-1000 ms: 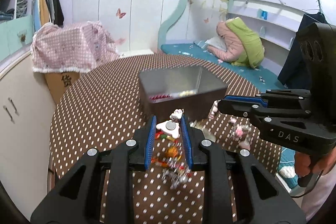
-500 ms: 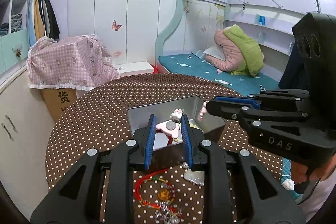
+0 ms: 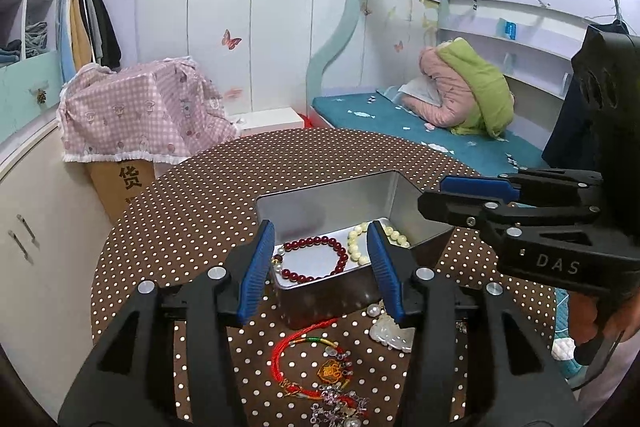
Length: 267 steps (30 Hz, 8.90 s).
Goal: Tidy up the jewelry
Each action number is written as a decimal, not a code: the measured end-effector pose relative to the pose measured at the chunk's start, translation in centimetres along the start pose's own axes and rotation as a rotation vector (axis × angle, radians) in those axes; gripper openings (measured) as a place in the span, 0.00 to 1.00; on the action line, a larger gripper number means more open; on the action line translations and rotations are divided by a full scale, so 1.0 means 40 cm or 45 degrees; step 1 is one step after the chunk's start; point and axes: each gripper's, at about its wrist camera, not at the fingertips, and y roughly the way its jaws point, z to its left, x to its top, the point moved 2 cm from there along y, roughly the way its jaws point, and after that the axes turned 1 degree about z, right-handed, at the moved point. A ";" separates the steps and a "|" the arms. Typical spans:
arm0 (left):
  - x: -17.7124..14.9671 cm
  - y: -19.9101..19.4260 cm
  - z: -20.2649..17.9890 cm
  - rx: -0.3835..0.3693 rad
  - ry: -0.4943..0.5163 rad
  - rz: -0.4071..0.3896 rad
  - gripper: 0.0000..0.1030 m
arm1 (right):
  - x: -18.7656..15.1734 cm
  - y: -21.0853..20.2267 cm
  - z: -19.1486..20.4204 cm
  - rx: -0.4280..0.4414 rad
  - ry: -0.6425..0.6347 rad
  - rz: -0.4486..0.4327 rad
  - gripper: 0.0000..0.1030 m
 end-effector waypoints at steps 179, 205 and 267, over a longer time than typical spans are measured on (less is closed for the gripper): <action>-0.158 -0.163 0.082 -0.057 -0.172 0.019 0.10 | -0.099 -0.022 0.160 0.138 -0.126 0.086 0.08; 0.008 -0.081 -0.004 -0.123 -0.025 -0.046 0.11 | -0.101 0.045 0.052 0.052 -0.087 0.175 0.25; 0.055 0.096 0.013 -0.077 -0.096 0.115 0.32 | 0.030 0.067 -0.020 0.029 -0.047 0.051 0.26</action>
